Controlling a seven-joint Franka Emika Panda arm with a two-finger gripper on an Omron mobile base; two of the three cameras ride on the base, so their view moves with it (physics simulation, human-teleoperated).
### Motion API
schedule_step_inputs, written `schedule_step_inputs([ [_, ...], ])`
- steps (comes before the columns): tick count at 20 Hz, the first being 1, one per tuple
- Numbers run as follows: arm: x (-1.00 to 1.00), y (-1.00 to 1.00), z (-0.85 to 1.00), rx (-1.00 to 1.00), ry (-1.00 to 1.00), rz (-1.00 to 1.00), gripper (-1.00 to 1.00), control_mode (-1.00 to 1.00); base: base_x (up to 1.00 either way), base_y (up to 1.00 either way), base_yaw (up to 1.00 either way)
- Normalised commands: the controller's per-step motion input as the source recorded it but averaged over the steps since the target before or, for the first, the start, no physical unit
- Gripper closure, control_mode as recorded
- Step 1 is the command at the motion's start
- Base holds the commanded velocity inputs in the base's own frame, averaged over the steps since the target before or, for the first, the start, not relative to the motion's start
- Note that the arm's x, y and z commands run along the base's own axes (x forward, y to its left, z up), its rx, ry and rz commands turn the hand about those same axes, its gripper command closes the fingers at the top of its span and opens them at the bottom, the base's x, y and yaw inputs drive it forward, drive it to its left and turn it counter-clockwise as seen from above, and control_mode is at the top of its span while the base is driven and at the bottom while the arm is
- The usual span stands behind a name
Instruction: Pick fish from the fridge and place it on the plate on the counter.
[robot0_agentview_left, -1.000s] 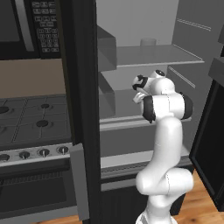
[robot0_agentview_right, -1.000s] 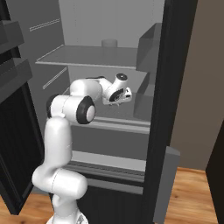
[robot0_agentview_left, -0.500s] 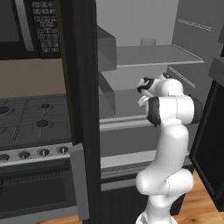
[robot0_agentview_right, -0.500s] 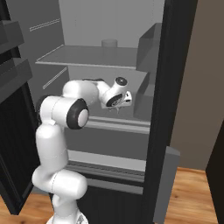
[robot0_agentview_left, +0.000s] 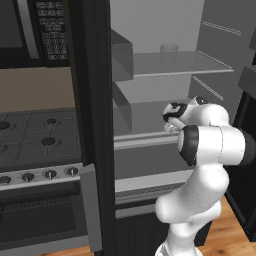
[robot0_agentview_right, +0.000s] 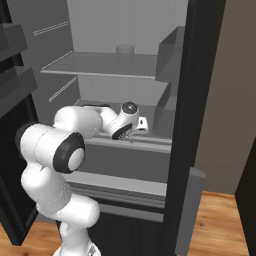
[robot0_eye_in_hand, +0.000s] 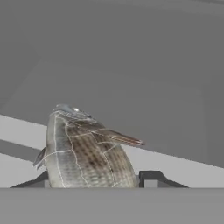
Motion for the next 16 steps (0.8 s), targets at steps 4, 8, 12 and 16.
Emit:
schedule_step_inputs([
  [4, -0.63, 0.00, 0.56, 0.00, 0.01, -0.21, 1.00, -1.00, 0.00, 0.00, 0.00],
  [8, -0.47, 0.00, 0.79, 0.00, 0.06, -0.21, 1.00, -1.00, 0.00, 0.00, 0.00],
  [12, -0.44, 0.00, 0.89, 0.00, 0.12, -0.20, 1.00, -1.00, 0.00, 0.00, 0.00],
  [16, -0.63, 0.00, 0.81, 0.00, 0.13, -0.18, 1.00, -1.00, 0.00, 0.00, 0.00],
])
